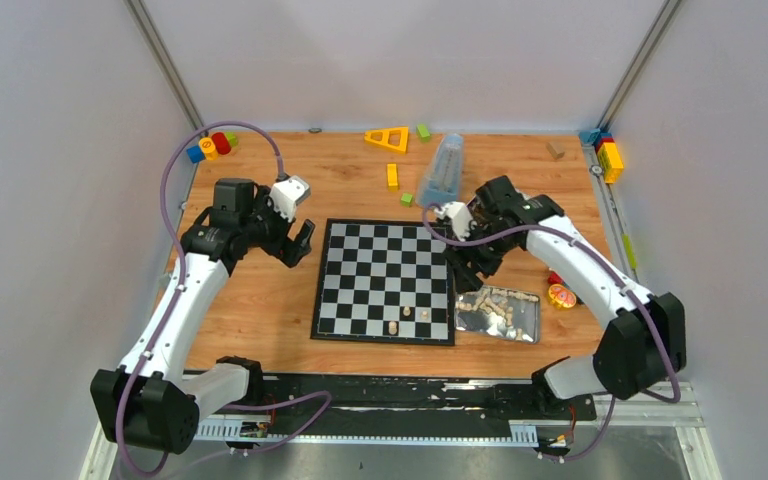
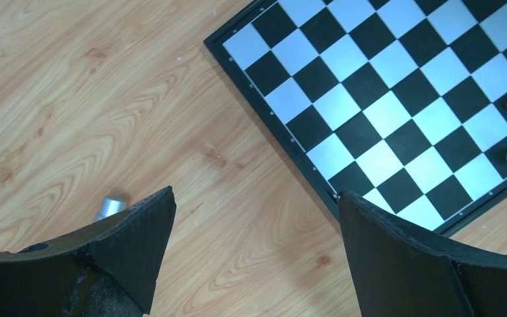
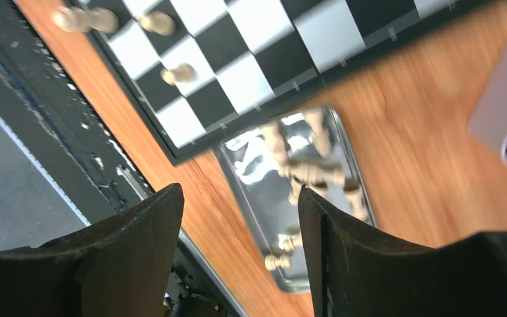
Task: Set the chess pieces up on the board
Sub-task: Place the chess piece on the chessboard, then pick up the chess piece from the storage box.
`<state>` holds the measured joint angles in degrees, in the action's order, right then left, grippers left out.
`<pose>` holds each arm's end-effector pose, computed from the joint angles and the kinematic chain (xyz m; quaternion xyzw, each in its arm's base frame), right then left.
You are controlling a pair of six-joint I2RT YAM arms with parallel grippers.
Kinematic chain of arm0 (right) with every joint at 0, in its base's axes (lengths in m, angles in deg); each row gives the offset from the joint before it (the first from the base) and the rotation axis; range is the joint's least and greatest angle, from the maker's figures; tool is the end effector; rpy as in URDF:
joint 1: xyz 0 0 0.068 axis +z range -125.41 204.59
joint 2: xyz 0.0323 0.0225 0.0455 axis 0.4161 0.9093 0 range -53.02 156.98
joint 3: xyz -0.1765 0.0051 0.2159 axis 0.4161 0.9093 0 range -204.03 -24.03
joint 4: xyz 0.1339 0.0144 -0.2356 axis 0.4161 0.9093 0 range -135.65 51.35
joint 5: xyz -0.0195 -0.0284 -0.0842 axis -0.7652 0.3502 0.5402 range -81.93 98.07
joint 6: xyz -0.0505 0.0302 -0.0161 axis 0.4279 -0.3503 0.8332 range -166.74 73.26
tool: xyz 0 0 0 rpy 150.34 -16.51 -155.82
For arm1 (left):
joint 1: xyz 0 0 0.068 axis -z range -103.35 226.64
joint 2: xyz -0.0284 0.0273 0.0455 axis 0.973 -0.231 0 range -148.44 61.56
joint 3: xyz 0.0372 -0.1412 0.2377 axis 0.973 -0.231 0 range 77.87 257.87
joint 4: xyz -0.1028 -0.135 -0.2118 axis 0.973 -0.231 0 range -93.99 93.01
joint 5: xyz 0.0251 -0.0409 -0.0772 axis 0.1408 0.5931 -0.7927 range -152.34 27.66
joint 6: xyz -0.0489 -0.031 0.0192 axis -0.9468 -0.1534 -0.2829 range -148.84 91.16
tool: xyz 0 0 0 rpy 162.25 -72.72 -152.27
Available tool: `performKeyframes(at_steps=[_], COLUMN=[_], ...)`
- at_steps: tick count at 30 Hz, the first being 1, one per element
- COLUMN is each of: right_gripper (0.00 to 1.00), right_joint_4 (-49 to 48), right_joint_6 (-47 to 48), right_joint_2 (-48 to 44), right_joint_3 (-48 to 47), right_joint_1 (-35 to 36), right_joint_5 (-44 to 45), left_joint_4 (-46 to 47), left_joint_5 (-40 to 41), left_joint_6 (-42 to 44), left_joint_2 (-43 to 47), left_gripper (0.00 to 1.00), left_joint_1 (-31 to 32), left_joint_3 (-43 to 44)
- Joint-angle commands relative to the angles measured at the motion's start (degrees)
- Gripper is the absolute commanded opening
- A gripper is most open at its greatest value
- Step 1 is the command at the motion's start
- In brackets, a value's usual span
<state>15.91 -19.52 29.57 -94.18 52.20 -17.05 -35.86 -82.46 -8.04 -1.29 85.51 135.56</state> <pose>0.2386 0.1466 0.2742 -0.4719 0.8441 0.2158 0.1351 0.2352 -0.0525 0.3096 0.2980 0.8588 -0.1199 0.3991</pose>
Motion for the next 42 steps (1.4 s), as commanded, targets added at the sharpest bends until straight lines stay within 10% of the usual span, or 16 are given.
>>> performKeyframes(at_steps=[1, 42], right_gripper=[0.64, 0.20], right_joint_4=[-2.2, -10.5], right_joint_6=[0.3, 0.1], right_joint_2=[-6.7, -0.9], right_joint_3=[8.2, 20.0], right_joint_1=[-7.0, -14.9], right_joint_5=[2.7, 13.6], left_joint_4=[-1.4, -3.5], left_joint_5=[-8.1, -13.3], left_joint_6=[1.6, 2.4], left_joint_2=[-0.5, -1.4], left_gripper=[1.00, 1.00], left_joint_1=[-0.4, -0.4], left_joint_3=[0.0, 0.9])
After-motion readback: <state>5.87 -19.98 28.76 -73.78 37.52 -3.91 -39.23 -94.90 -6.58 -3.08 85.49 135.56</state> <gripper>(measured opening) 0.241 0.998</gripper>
